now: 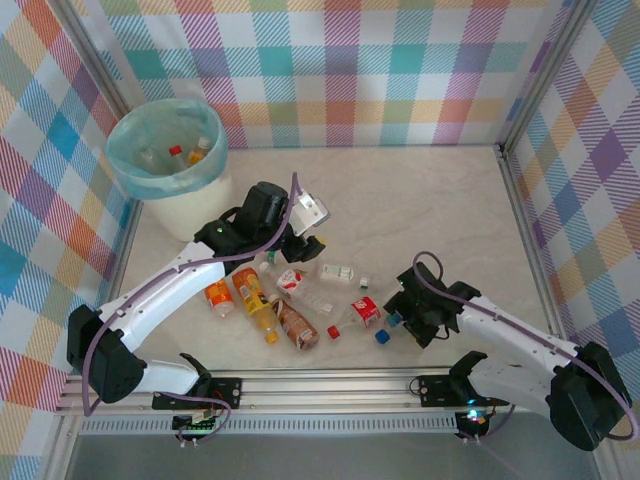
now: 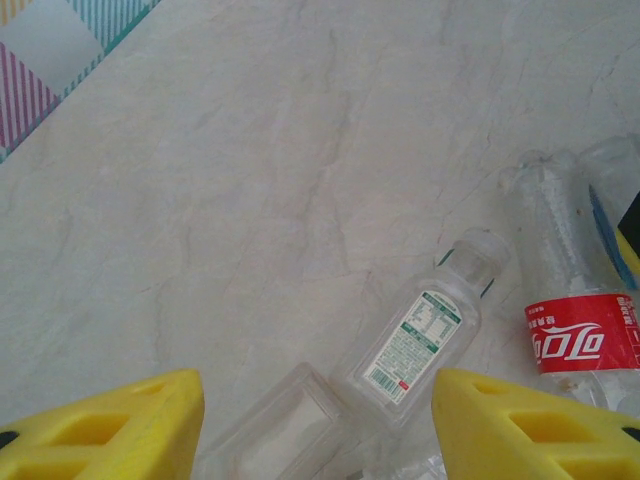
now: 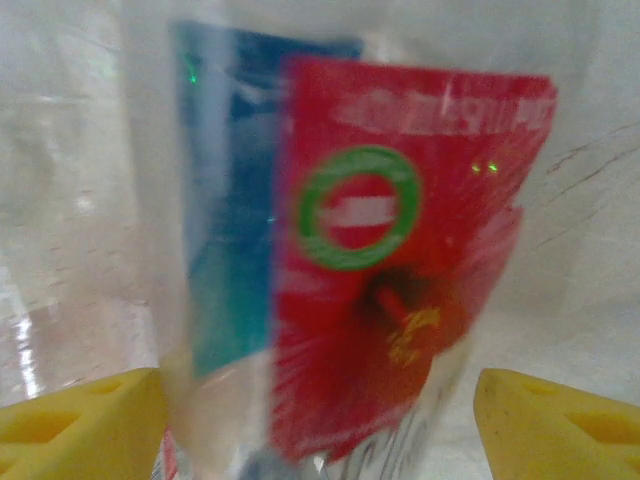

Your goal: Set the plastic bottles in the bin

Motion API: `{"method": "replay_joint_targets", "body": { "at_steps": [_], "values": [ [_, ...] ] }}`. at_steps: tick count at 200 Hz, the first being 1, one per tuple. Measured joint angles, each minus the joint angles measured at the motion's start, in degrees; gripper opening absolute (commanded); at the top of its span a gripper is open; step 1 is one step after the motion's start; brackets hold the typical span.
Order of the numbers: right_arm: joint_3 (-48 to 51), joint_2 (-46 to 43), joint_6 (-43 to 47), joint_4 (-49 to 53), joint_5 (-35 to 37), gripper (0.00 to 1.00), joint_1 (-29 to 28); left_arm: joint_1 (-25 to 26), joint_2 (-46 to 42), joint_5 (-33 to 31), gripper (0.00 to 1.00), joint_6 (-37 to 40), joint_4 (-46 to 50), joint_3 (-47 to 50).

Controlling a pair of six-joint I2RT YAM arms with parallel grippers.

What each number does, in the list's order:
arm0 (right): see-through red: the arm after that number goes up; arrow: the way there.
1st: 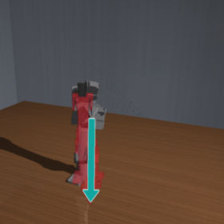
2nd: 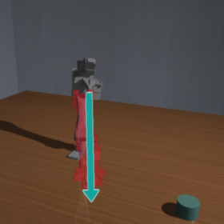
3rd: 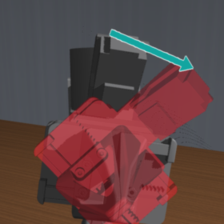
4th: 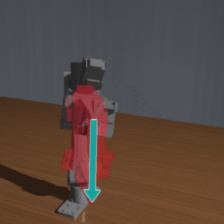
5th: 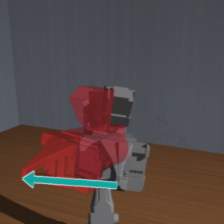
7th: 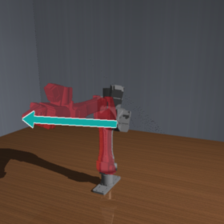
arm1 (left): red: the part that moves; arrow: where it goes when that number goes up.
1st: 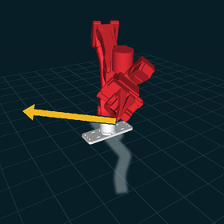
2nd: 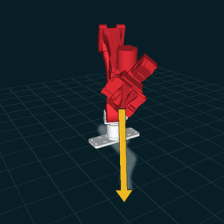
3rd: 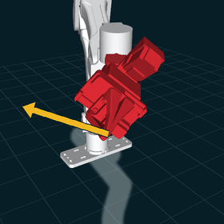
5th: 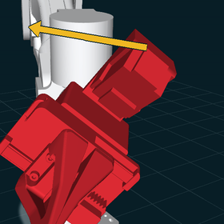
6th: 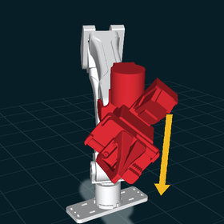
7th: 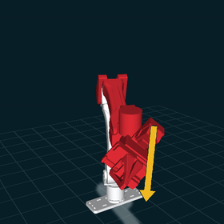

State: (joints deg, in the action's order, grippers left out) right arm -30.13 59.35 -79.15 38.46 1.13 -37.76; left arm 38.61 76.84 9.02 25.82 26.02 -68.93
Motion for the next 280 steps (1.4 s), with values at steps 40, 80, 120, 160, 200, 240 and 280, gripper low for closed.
{"method": "replay_joint_targets", "body": {
  "at_steps": [40,80,120,160,200,240,280],
  "values": [
    [2.2,3.0,-0.2,-3.3,-2.6,0.76,1.0,0.0,0.0,-0.5,0.62,0.6,0.5,-0.1],
    [2.5,2.0,-0.1,-4.6,-3.1,0.61,1.1,0.0,0.0,-0.6,0.62,0.6,0.7,-0.2],
    [2.5,-2.5,1.9,-2.7,-1.7,0.55,1.2,0.0,0.0,-0.4,0.61,-1.5,1.0,-1.9],
    [-2.2,-7.8,8.9,3.1,2.4,0.55,1.2,0.0,0.6,0.4,0.62,-7.0,1.0,-9.4],
    [-12.5,-9.4,22.8,4.0,5.9,0.57,1.2,0.0,5.4,1.2,0.62,-16.5,1.8,-20.0],
    [-19.0,-5.6,38.5,-6.5,4.2,0.58,1.4,0.0,11.5,6.6,0.67,-27.5,2.8,-27.7],
    [-20.9,0.3,46.5,-19.3,-1.0,0.58,1.4,0.0,15.8,13.7,0.69,-36.3,2.8,-30.8]
  ]
}}
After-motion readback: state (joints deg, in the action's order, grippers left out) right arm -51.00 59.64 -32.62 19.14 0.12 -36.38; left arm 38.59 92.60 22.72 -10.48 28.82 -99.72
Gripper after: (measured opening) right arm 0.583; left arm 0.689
